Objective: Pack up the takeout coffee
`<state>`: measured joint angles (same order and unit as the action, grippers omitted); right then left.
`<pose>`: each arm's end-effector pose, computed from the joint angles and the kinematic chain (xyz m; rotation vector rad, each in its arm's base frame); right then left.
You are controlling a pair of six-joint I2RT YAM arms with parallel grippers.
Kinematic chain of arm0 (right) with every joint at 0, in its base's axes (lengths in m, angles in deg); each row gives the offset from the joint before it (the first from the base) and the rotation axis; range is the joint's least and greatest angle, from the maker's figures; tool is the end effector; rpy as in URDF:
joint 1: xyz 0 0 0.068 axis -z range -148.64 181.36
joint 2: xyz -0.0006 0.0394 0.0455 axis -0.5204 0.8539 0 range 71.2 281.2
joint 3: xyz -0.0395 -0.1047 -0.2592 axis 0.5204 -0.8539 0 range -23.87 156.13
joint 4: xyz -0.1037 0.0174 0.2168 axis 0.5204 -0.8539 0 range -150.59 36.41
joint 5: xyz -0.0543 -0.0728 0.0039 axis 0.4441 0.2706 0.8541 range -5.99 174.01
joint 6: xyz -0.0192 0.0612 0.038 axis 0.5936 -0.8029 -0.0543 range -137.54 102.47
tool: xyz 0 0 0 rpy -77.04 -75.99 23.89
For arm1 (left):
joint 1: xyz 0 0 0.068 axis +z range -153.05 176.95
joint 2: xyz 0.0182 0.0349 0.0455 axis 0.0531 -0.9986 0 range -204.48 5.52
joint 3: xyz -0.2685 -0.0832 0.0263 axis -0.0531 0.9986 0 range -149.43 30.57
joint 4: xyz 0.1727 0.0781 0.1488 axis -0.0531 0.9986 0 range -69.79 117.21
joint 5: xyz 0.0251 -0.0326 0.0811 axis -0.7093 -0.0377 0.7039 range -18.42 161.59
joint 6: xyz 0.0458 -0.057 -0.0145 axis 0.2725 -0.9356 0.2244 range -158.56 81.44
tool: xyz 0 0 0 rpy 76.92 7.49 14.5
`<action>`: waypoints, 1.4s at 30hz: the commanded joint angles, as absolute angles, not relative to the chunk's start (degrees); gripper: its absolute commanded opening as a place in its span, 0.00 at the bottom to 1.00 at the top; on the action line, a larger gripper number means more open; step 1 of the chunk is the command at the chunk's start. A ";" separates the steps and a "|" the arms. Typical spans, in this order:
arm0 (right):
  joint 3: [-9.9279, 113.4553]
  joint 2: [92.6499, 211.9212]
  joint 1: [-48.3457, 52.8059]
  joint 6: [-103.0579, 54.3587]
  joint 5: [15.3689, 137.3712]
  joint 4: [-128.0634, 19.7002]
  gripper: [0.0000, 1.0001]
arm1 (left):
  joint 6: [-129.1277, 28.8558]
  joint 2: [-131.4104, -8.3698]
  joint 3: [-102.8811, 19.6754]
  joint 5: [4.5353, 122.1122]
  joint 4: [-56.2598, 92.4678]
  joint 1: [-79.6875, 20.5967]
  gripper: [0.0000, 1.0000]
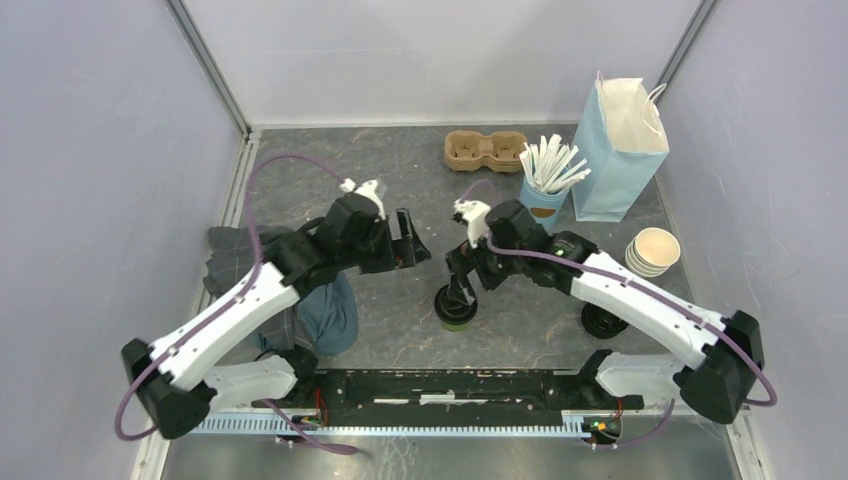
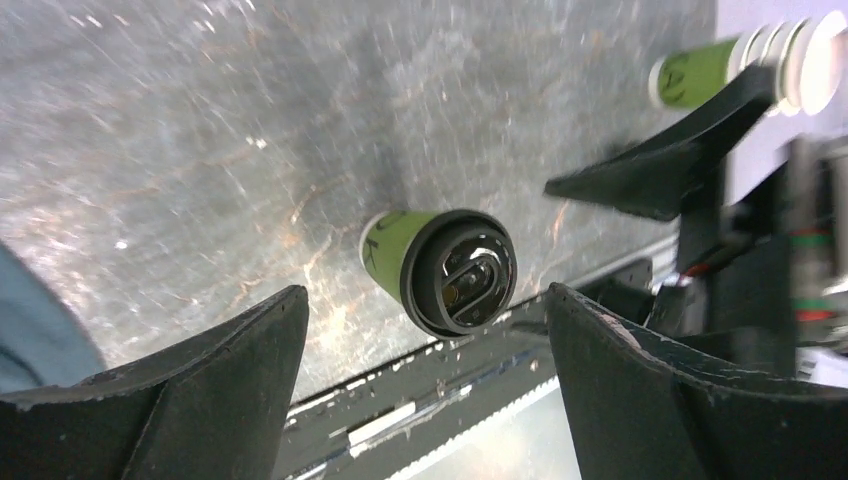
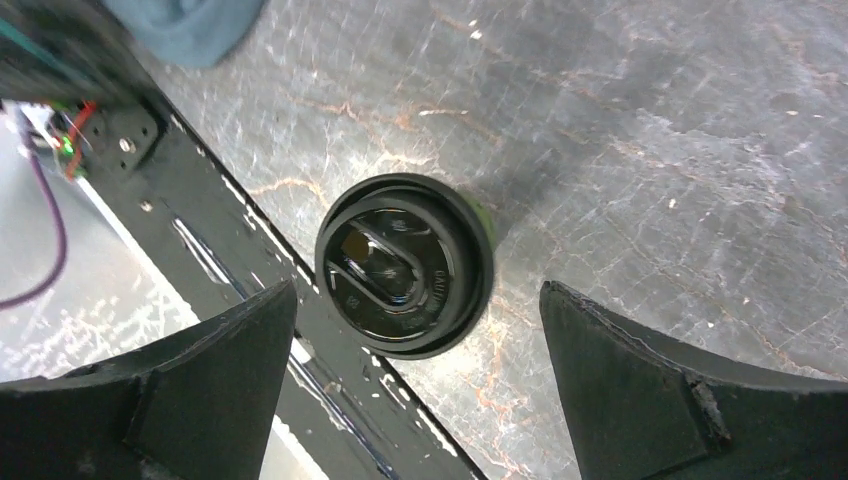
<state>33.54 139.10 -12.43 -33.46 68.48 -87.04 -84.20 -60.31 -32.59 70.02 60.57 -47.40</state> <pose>0.1644 0.1808 0.2924 -0.7283 2.3457 0.8090 0.1656 -0.1643 0.3197 -0.0131 2.4677 -0.7819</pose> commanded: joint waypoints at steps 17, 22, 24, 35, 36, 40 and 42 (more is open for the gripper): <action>46.31 153.30 -32.42 -29.75 93.26 -98.87 0.93 | -86.17 -48.55 -31.08 84.68 65.57 -47.08 0.95; 46.23 154.09 -33.35 -30.21 94.85 -99.38 0.87 | -85.73 -48.41 -31.22 84.83 65.81 -47.08 0.95; 45.77 154.41 -33.81 -30.22 95.46 -99.50 0.87 | -85.71 -48.15 -31.13 84.92 65.92 -47.04 0.94; 42.88 156.45 -36.26 -30.62 96.93 -98.82 0.73 | -85.67 -47.15 -30.53 85.17 66.59 -46.99 0.94; 42.26 156.59 -36.47 -30.72 97.06 -98.70 0.71 | -85.71 -47.11 -30.52 85.13 66.65 -46.99 0.94; 40.27 156.96 -37.88 -31.39 98.42 -98.38 0.67 | -85.75 -46.65 -30.27 85.14 66.78 -46.99 0.95; 38.73 157.45 -38.71 -31.74 99.03 -98.14 0.66 | -85.85 -46.54 -30.25 85.12 66.79 -46.99 0.95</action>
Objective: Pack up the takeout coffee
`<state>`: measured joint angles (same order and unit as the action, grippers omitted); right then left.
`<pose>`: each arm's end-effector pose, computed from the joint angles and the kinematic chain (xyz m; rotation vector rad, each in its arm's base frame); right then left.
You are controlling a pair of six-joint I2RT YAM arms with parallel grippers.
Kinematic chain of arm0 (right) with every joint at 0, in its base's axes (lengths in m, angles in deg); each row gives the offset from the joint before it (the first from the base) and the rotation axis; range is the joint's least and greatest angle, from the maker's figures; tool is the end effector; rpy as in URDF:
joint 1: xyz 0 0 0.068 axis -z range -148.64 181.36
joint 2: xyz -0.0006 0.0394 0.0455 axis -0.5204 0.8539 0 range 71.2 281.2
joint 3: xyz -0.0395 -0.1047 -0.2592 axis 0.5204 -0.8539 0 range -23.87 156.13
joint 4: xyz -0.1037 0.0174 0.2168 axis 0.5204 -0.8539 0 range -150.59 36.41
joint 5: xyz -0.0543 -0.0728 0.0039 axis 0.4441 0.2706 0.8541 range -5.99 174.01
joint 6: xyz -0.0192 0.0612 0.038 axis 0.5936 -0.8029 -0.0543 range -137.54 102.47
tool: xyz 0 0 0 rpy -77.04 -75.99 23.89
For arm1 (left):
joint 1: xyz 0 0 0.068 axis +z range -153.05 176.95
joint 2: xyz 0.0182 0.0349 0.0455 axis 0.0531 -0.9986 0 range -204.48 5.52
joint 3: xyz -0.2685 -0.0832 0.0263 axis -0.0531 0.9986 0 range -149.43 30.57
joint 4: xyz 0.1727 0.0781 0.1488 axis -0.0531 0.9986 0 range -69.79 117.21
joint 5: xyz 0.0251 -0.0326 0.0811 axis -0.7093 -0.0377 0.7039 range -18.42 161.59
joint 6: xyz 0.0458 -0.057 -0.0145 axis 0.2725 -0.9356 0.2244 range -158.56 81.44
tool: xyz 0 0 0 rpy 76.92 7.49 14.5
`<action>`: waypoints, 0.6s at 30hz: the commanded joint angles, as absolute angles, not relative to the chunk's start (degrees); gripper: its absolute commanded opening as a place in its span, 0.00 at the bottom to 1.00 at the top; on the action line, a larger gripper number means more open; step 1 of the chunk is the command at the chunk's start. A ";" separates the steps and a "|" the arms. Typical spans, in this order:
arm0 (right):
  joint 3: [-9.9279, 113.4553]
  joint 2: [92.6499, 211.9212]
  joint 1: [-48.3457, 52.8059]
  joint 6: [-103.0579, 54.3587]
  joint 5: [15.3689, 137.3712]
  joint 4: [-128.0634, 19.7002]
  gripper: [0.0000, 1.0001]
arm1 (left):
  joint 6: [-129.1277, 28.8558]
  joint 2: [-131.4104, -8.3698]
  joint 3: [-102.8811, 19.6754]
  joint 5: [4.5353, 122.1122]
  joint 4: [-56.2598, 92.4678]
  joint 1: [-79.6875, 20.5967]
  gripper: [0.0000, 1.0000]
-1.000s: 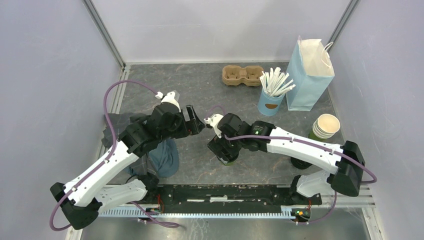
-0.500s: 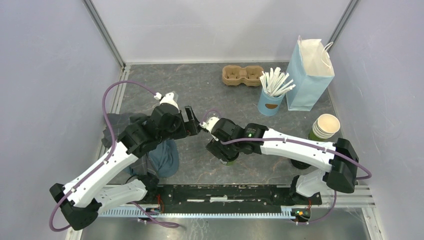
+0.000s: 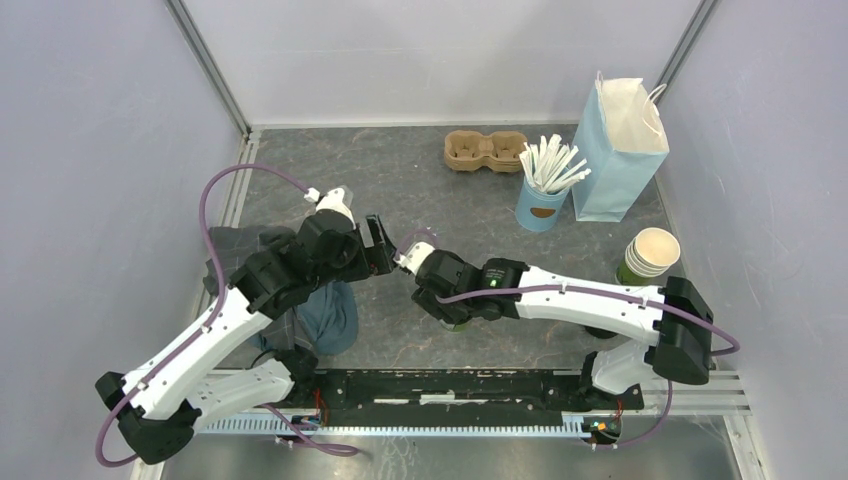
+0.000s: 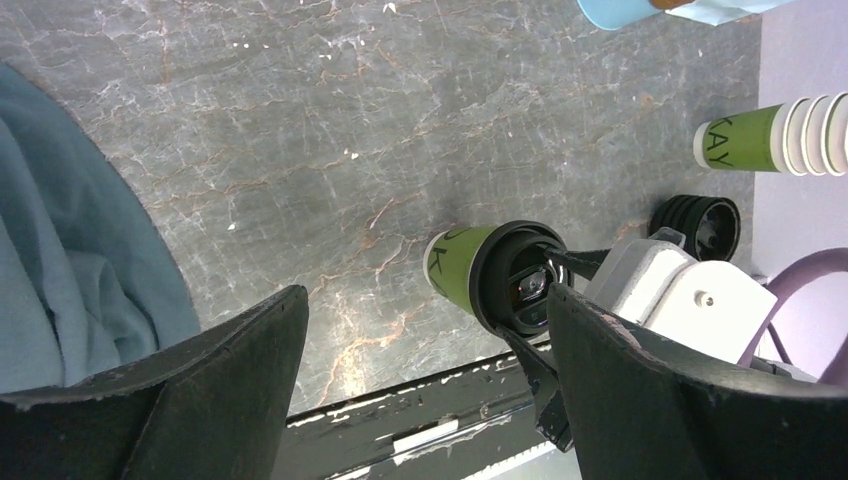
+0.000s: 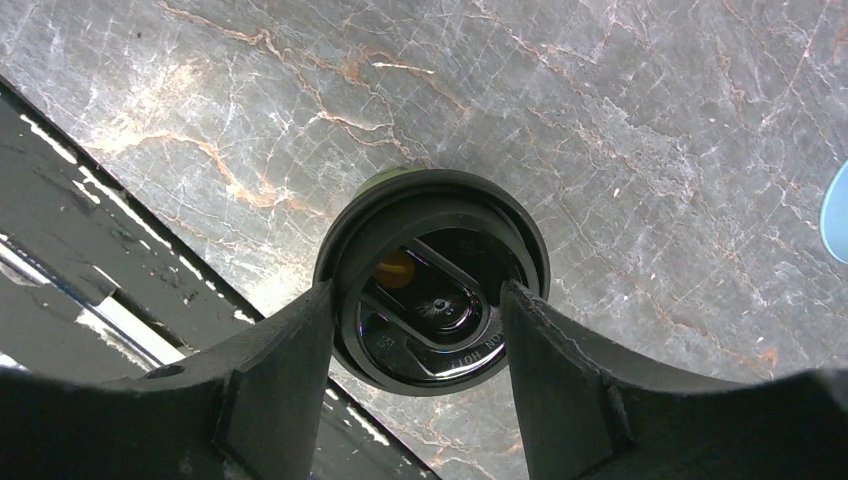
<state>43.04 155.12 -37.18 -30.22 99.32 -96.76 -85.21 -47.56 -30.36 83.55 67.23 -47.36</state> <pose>0.1210 0.2625 0.2614 -1.1229 2.3150 0.1834 0.1329 -0.1116 0.3369 -0.1620 2.3058 -0.6125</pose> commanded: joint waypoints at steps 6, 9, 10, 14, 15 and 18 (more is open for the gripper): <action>31.90 158.42 -40.01 -33.74 99.06 -94.76 0.66 | -85.92 -45.99 -30.17 85.50 67.14 -46.99 0.95; 29.92 158.40 -40.30 -34.65 99.14 -93.96 0.66 | -85.97 -45.53 -30.16 85.71 67.71 -46.99 0.94; 30.34 158.17 -40.37 -34.78 99.39 -94.28 0.65 | -86.01 -45.37 -30.09 85.85 67.95 -46.99 0.94; 38.15 157.59 -40.37 -34.14 100.55 -98.06 0.68 | -86.32 -44.76 -30.16 86.18 68.13 -46.99 0.95; 40.88 157.67 -40.43 -33.83 100.90 -99.23 0.69 | -86.43 -44.81 -30.24 86.22 68.17 -46.99 0.94; 47.67 158.15 -40.38 -33.62 101.98 -101.86 0.71 | -86.54 -44.76 -30.65 86.51 68.19 -46.99 0.95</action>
